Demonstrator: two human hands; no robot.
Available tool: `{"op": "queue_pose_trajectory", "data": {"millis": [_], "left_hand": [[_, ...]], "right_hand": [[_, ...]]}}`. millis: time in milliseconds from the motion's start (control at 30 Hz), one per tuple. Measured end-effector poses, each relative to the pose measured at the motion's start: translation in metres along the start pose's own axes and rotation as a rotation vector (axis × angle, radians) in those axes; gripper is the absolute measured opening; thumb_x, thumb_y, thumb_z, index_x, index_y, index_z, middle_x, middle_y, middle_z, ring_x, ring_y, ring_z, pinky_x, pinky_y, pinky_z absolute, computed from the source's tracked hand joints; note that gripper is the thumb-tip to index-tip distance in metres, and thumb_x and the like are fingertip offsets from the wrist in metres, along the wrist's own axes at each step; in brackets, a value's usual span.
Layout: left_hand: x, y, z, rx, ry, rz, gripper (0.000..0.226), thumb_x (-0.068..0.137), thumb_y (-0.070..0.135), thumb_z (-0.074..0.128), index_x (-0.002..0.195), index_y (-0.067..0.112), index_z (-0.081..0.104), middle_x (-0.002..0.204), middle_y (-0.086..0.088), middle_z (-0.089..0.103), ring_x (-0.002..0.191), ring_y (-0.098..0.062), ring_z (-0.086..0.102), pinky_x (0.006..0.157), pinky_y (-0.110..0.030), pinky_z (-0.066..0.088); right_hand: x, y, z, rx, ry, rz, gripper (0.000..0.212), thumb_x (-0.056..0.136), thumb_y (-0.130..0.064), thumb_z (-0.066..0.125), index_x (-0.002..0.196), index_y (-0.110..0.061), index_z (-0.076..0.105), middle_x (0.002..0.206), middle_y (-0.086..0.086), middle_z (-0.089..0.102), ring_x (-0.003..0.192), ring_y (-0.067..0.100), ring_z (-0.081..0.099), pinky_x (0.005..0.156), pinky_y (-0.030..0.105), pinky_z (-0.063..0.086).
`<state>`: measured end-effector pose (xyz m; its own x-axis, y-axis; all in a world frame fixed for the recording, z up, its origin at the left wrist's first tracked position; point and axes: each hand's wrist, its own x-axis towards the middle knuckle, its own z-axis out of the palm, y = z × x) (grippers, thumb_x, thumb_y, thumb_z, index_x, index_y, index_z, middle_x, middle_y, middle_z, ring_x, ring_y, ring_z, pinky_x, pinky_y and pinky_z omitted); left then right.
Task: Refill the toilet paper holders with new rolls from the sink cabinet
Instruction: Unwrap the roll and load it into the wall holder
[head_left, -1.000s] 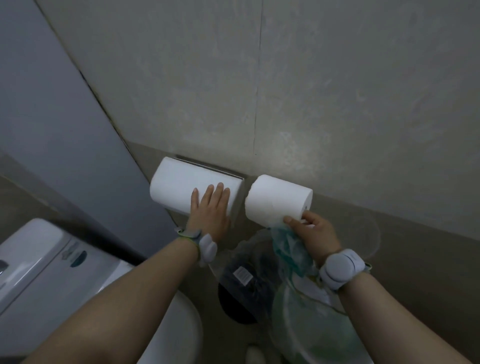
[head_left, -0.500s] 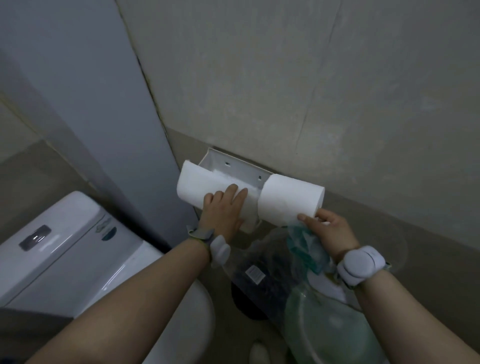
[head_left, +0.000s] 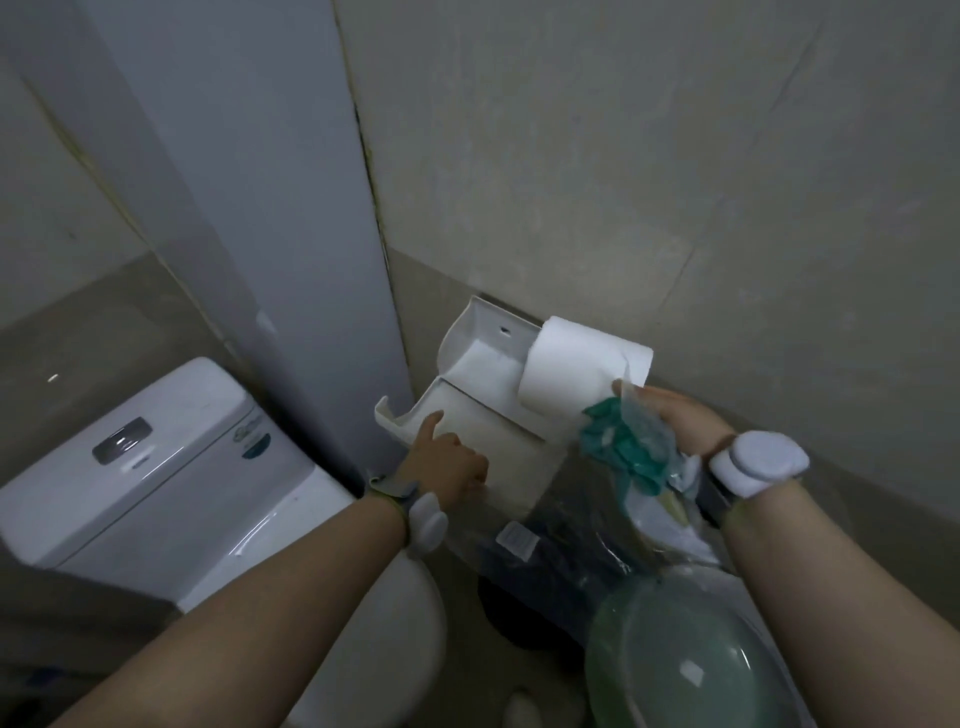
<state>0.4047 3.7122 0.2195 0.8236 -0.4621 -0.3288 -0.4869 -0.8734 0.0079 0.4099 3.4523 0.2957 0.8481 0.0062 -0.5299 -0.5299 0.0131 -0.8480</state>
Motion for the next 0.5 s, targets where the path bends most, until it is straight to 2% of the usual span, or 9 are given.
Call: {"op": "queue_pose_trajectory", "data": {"millis": [67, 133, 167, 233, 300, 333, 400, 433, 500], "left_hand": [[-0.002, -0.008, 0.004, -0.200, -0.003, -0.051, 0.023, 0.094, 0.029, 0.048, 0.111, 0.027, 0.063, 0.118, 0.001, 0.064, 0.122, -0.024, 0.047, 0.117, -0.047, 0.000], [0.000, -0.019, 0.003, -0.536, 0.187, -0.187, 0.028, 0.097, 0.029, 0.045, 0.116, 0.020, 0.062, 0.121, -0.004, 0.064, 0.120, -0.027, 0.051, 0.113, -0.038, 0.019], [0.003, -0.025, -0.001, -0.713, 0.291, -0.267, 0.032, 0.098, 0.029, 0.042, 0.122, 0.016, 0.059, 0.125, -0.007, 0.062, 0.119, -0.028, 0.052, 0.107, -0.033, 0.028], [0.010, -0.031, -0.013, -0.995, 0.360, -0.367, 0.042, 0.099, 0.035, 0.037, 0.133, 0.013, 0.049, 0.136, -0.009, 0.053, 0.124, -0.026, 0.049, 0.098, -0.023, 0.030], [0.021, -0.035, -0.024, -1.140, 0.293, -0.362, 0.050, 0.099, 0.043, 0.031, 0.139, 0.014, 0.042, 0.144, -0.009, 0.045, 0.132, -0.026, 0.041, 0.101, -0.023, 0.025], [0.028, -0.035, -0.027, -1.229, 0.246, -0.353, 0.053, 0.098, 0.046, 0.031, 0.139, 0.014, 0.041, 0.144, -0.009, 0.044, 0.133, -0.027, 0.040, 0.106, -0.026, 0.025], [0.039, -0.032, -0.032, -1.432, 0.156, -0.356, 0.056, 0.096, 0.049, 0.036, 0.138, 0.013, 0.043, 0.140, -0.013, 0.047, 0.128, -0.032, 0.044, 0.110, -0.044, 0.035], [0.044, -0.030, -0.033, -1.487, 0.136, -0.377, 0.055, 0.094, 0.048, 0.042, 0.135, 0.012, 0.045, 0.135, -0.014, 0.050, 0.123, -0.035, 0.048, 0.104, -0.050, 0.042], [0.053, -0.027, -0.031, -1.538, 0.158, -0.419, 0.047, 0.091, 0.041, 0.053, 0.127, 0.012, 0.049, 0.126, -0.014, 0.055, 0.112, -0.035, 0.054, 0.095, -0.052, 0.049]], "right_hand": [[0.015, -0.004, 0.011, -0.060, -0.008, 0.045, 0.033, 0.096, -0.015, 0.044, 0.085, 0.008, 0.065, 0.078, 0.009, 0.070, 0.079, 0.015, 0.066, 0.070, 0.024, 0.051], [0.030, -0.001, 0.019, -0.183, 0.008, 0.050, 0.039, 0.099, -0.005, 0.031, 0.094, 0.017, 0.063, 0.085, 0.017, 0.066, 0.085, 0.008, 0.062, 0.073, 0.024, 0.045], [0.039, 0.001, 0.023, -0.256, 0.009, 0.050, 0.036, 0.099, -0.007, 0.032, 0.110, 0.015, 0.058, 0.103, 0.020, 0.063, 0.102, 0.012, 0.059, 0.084, 0.023, 0.045], [0.044, 0.004, 0.031, -0.405, -0.038, 0.043, 0.038, 0.099, -0.014, 0.039, 0.135, -0.002, 0.044, 0.140, 0.017, 0.046, 0.131, 0.026, 0.042, 0.109, 0.032, 0.035], [0.047, 0.007, 0.038, -0.467, -0.077, 0.040, 0.040, 0.098, -0.015, 0.042, 0.137, -0.007, 0.041, 0.145, 0.016, 0.041, 0.135, 0.031, 0.038, 0.112, 0.036, 0.030], [0.049, 0.009, 0.044, -0.487, -0.081, 0.040, 0.038, 0.097, -0.015, 0.043, 0.135, -0.006, 0.044, 0.143, 0.017, 0.044, 0.131, 0.033, 0.041, 0.108, 0.036, 0.032], [0.046, 0.010, 0.055, -0.510, -0.072, 0.019, 0.034, 0.096, -0.019, 0.047, 0.127, -0.006, 0.052, 0.131, 0.021, 0.054, 0.111, 0.035, 0.055, 0.093, 0.034, 0.041], [0.044, 0.012, 0.060, -0.516, -0.072, -0.001, 0.033, 0.094, -0.023, 0.051, 0.123, -0.008, 0.056, 0.124, 0.021, 0.059, 0.096, 0.029, 0.059, 0.083, 0.027, 0.045], [0.043, 0.014, 0.063, -0.529, -0.062, -0.046, 0.031, 0.091, -0.029, 0.055, 0.117, -0.012, 0.060, 0.113, 0.015, 0.065, 0.075, 0.014, 0.058, 0.061, 0.009, 0.046]]}}
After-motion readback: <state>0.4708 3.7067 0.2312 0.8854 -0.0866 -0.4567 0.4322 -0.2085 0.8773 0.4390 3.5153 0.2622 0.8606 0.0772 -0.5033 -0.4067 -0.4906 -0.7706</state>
